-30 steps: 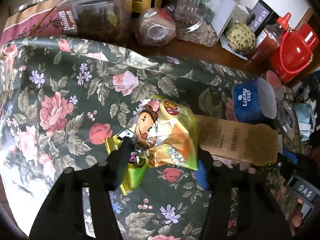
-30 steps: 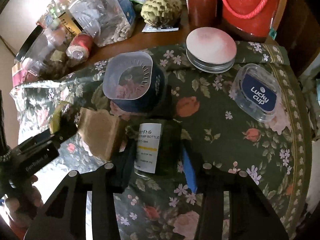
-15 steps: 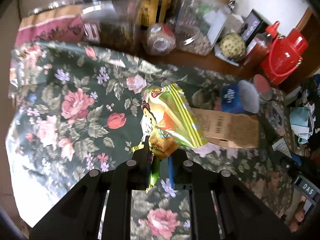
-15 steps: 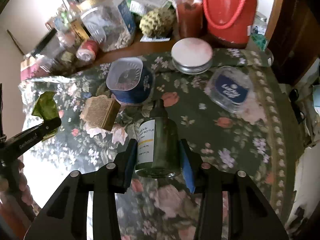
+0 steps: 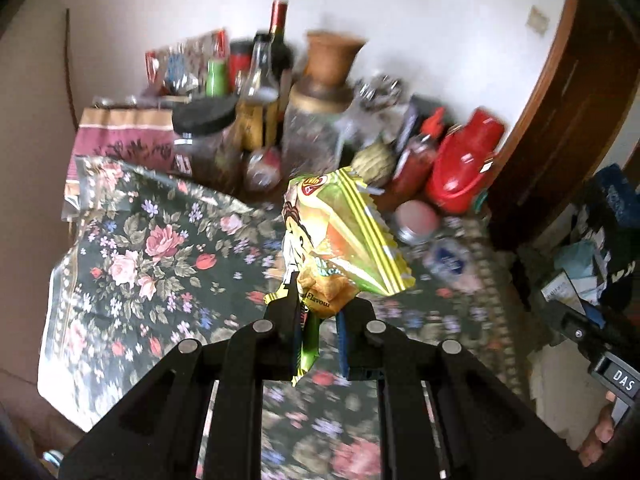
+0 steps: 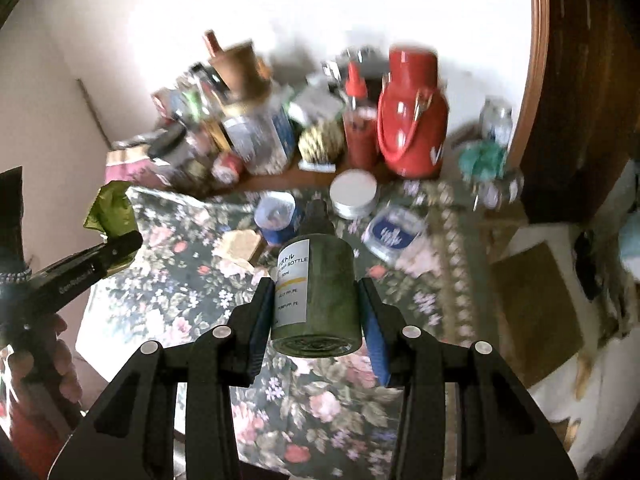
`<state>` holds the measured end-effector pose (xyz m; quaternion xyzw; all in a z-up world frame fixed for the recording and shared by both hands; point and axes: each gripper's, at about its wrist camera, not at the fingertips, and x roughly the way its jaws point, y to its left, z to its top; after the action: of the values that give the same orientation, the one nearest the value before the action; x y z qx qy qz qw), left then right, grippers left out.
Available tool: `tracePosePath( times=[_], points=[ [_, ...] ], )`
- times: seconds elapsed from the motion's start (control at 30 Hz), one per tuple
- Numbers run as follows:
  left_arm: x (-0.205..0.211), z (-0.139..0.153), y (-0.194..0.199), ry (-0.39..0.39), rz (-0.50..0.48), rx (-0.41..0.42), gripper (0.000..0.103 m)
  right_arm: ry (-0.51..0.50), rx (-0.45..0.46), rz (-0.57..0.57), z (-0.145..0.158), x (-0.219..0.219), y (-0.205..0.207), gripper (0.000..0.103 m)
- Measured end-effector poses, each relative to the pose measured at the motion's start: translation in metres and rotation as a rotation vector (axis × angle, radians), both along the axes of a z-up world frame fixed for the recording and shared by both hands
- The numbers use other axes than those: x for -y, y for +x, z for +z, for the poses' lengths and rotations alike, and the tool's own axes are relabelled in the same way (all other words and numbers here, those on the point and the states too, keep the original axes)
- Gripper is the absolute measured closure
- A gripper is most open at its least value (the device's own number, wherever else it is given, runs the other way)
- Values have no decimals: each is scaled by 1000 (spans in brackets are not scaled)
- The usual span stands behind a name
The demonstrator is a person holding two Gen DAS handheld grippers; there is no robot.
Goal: Collect trash
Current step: 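Carry the snack wrapper and green bottle down over the white bucket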
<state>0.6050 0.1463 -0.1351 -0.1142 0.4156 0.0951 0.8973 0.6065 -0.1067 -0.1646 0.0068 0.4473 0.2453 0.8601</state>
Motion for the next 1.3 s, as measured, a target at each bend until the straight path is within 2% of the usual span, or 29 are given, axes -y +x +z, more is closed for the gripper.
tracePosePath(
  times=[0.2,0.63,0.87,1.07,1.3],
  points=[
    [47,40,-58,6,35,92,90,43,98,70,36,28,-30,64],
    [77,94,-140,42,35,213,90,139,213,112,83,48,-95,64],
    [75,99,-190,35,-22,240,90,147,223,81,88,45,-142,64],
    [61,96,-246,34,-73,248,90,127,230,29,88,34,-203,64],
    [52,86,-320,47,-136,216,90,118,193,-21,76,25,-278,65]
  ],
)
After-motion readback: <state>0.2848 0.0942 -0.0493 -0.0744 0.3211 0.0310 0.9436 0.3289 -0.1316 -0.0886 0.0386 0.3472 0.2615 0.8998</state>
